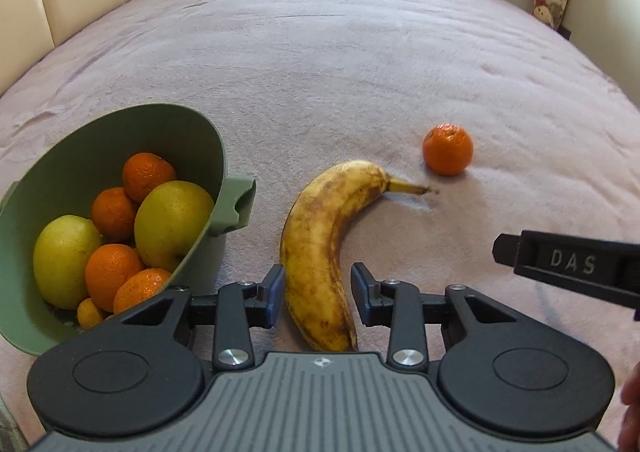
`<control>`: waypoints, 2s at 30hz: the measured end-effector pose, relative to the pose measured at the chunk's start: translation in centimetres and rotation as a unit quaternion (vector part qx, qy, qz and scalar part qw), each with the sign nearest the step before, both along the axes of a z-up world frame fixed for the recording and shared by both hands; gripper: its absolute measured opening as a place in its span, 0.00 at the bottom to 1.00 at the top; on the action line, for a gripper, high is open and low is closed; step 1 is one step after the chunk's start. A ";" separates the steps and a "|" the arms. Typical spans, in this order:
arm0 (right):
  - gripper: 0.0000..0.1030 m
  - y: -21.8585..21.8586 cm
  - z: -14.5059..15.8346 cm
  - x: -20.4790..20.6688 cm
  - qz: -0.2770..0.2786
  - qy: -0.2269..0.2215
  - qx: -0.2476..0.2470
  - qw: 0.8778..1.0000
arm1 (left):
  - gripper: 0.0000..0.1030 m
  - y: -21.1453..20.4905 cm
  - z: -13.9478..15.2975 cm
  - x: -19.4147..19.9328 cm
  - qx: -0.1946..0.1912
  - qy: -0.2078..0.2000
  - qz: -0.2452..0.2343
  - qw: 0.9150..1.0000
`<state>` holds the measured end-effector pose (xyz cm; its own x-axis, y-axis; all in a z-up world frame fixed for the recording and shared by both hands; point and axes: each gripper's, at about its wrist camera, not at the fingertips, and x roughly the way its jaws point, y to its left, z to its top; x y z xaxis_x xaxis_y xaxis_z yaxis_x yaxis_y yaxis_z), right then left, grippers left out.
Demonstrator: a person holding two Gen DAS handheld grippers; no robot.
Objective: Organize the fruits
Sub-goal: 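Move the left tool to the banana while the right tool approaches the mandarin, then close the left tool on the banana while the right tool grasps the mandarin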
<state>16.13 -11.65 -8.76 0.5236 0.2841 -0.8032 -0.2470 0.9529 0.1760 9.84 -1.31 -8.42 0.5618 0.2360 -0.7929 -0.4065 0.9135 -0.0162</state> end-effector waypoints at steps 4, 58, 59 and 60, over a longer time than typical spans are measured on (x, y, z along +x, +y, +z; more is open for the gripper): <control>0.49 -0.1 0.2 -0.1 -0.002 -0.003 0.000 1.000 | 0.39 0.1 0.4 0.3 -0.006 0.004 -0.005 1.000; 0.48 7.0 -2.3 8.3 0.056 -0.061 -0.031 0.996 | 0.66 3.7 -1.1 11.6 0.026 0.196 -0.249 0.948; 0.48 7.0 -2.4 8.4 0.055 -0.060 -0.028 0.996 | 0.67 3.6 -1.2 11.7 0.031 0.199 -0.252 0.947; 0.48 6.9 -2.5 8.5 0.055 -0.059 -0.024 0.996 | 0.67 3.5 -1.3 11.7 0.036 0.201 -0.255 0.945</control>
<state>24.61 -4.74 -11.24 0.5838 0.3075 -0.7514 -0.3659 0.9258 0.0946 21.51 2.18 -9.71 0.2738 0.0768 -0.9587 0.1266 0.9853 0.1151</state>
